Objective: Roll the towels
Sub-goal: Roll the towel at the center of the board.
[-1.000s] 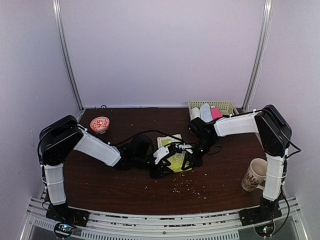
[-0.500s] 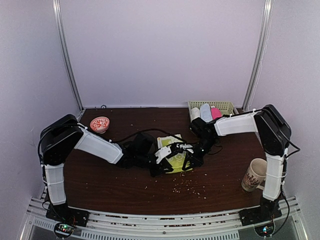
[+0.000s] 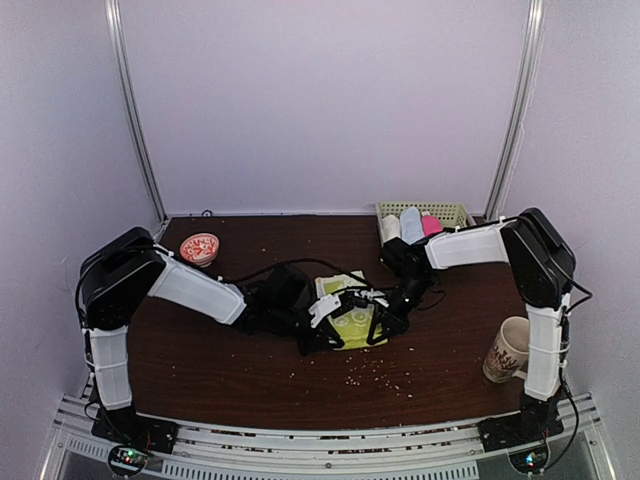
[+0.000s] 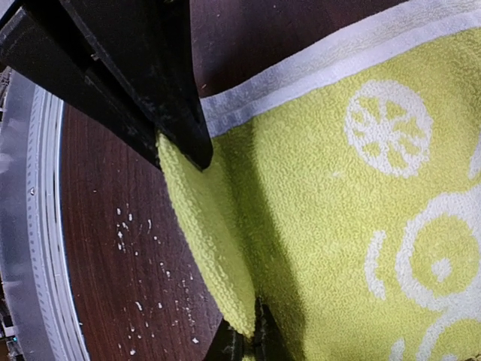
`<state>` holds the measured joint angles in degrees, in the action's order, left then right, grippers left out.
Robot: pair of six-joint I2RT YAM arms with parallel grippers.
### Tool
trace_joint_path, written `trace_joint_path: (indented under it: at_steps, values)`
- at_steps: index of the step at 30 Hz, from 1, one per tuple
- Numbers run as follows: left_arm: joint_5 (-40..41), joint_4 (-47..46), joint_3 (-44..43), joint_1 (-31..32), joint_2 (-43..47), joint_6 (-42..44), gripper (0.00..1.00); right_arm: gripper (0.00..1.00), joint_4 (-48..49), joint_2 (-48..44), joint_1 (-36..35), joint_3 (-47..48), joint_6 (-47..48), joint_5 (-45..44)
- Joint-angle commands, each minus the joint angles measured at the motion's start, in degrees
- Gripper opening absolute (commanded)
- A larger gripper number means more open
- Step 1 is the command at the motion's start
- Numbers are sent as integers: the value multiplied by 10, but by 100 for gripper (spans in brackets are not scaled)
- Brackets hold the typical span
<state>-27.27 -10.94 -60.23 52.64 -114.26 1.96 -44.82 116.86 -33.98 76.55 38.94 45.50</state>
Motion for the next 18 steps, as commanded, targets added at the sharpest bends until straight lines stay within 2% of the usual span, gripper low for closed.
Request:
trace_joint_path:
  at_steps: [1,8,13,18]
  values:
    - [-80,27,-6,-14,15,-39,0,4,-96,32,5,37,21,34]
    - [-149,64,-22,-37,-8,-92,0,4,-231,105,11,108,62,83]
    - [-139,47,-18,-54,-23,-114,0,2,-233,152,18,144,-3,82]
    - [-129,83,-37,-56,-55,-106,0,2,-222,179,18,172,-62,53]
